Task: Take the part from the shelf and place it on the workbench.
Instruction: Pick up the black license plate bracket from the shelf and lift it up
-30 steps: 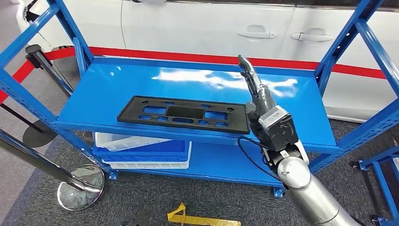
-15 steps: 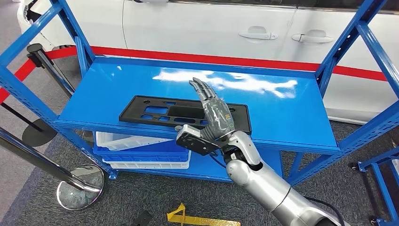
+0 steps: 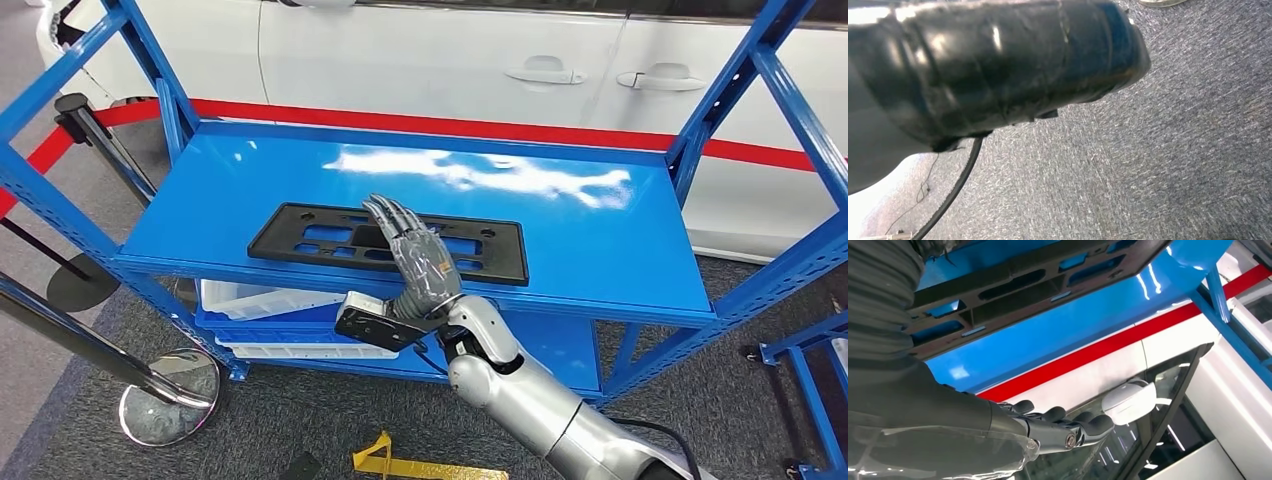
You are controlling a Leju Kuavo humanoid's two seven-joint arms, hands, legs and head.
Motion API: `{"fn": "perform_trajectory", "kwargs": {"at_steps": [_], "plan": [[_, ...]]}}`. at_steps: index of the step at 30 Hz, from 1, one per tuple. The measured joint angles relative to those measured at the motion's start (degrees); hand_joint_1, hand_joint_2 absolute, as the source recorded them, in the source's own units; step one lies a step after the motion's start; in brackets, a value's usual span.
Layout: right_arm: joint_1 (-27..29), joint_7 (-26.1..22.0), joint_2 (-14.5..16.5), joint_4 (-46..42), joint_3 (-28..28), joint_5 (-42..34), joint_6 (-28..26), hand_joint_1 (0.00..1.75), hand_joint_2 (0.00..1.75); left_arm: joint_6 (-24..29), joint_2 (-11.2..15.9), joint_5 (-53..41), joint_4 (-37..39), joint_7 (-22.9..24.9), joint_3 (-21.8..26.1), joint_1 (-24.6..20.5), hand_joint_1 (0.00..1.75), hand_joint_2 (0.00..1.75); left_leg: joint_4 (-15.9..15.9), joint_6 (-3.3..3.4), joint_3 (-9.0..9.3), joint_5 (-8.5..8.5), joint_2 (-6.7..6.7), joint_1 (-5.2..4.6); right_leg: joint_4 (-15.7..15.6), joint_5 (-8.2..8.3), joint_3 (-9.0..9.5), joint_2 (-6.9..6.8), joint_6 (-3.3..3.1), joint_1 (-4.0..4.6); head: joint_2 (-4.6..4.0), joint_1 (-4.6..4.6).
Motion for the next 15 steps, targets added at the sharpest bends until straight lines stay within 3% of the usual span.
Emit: {"fn": "perform_trajectory", "kwargs": {"at_steps": [8,15], "plan": [[0.0,-4.2,3.1,4.7,1.4,-3.4,-0.6,0.00,1.75,-3.5,0.2,0.0,0.0,-0.1,0.0,1.5,0.00,0.00,-0.1,-0.01,0.06,0.00,0.05,0.03,0.0,-0.02,0.02,0.05,-0.03,0.01,0.00,-0.01],[-4.8,-5.8,6.2,15.4,2.3,-1.3,-1.0,0.00,1.75,-4.3,0.2,1.8,0.0,0.7,0.0,2.6,0.00,0.00,-0.1,-0.03,0.09,0.01,0.04,0.03,0.0,-0.01,0.03,0.05,-0.04,0.01,0.00,-0.01]]}}
